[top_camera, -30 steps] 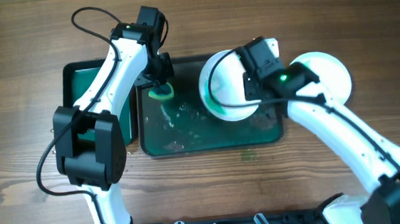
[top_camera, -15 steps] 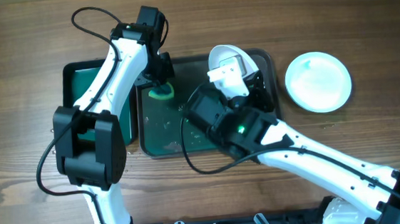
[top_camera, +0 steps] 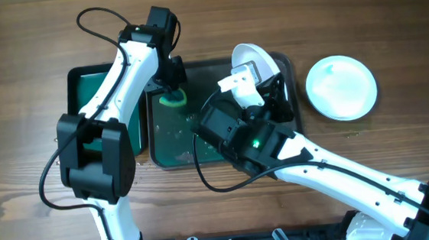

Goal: Clean dirty plates on tray and stack at the side
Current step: 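Carry the plates with the right gripper and stack them on the right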

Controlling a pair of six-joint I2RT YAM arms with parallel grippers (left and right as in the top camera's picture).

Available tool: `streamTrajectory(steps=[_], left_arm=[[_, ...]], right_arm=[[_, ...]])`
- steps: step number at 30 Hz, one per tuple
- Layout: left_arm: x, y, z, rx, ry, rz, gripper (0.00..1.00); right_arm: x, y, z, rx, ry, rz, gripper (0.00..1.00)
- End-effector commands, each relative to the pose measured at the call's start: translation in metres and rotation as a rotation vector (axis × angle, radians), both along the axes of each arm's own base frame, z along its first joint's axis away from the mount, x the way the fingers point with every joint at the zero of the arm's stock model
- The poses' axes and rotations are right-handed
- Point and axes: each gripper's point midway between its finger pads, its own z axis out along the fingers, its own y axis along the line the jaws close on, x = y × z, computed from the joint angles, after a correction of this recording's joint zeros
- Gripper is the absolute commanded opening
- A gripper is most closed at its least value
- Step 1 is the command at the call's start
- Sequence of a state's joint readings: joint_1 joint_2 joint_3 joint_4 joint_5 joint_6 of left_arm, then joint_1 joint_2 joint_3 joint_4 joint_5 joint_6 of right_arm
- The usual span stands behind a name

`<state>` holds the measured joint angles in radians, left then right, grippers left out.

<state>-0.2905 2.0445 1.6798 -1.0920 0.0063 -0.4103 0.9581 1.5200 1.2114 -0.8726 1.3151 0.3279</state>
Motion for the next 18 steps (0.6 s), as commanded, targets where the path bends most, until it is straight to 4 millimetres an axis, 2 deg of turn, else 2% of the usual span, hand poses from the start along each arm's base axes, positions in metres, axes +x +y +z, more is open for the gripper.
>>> streamTrajectory(steps=[1,5,8,13,14,17,18], left_arm=[[0.006,-0.004,0.019,-0.029,-0.049,0.016,0.04],[0.006,-0.004,0.019,-0.029,-0.049,0.016,0.04],[0.006,-0.004,0.019,-0.029,-0.049,0.016,0.04],[0.006,-0.004,0.019,-0.029,-0.049,0.016,0.04],[0.006,-0.004,0.019,-0.029,-0.049,0.016,0.04],[0.006,-0.004,0.019,-0.029,-0.049,0.016,0.04],[0.006,-0.004,0.019,-0.029,-0.049,0.016,0.04]], right_arm=[[-0.004,0.010,-0.022,0.202,0.105,0.034,0.04],[-0.016,0.019,-0.070,0.533,0.309,-0.029,0.04],[-0.013,0.022,-0.086,0.670,0.413,-0.051,0.04],[0.015,-0.003,-0.099,0.870,0.531,-0.093,0.04],[0.028,-0.017,-0.101,0.970,0.564,-0.091,0.04],[0.044,-0.046,-0.100,1.098,0.574,-0.109,0.04],[0.048,-0.062,-0.099,1.141,0.566,-0.137,0.04]])
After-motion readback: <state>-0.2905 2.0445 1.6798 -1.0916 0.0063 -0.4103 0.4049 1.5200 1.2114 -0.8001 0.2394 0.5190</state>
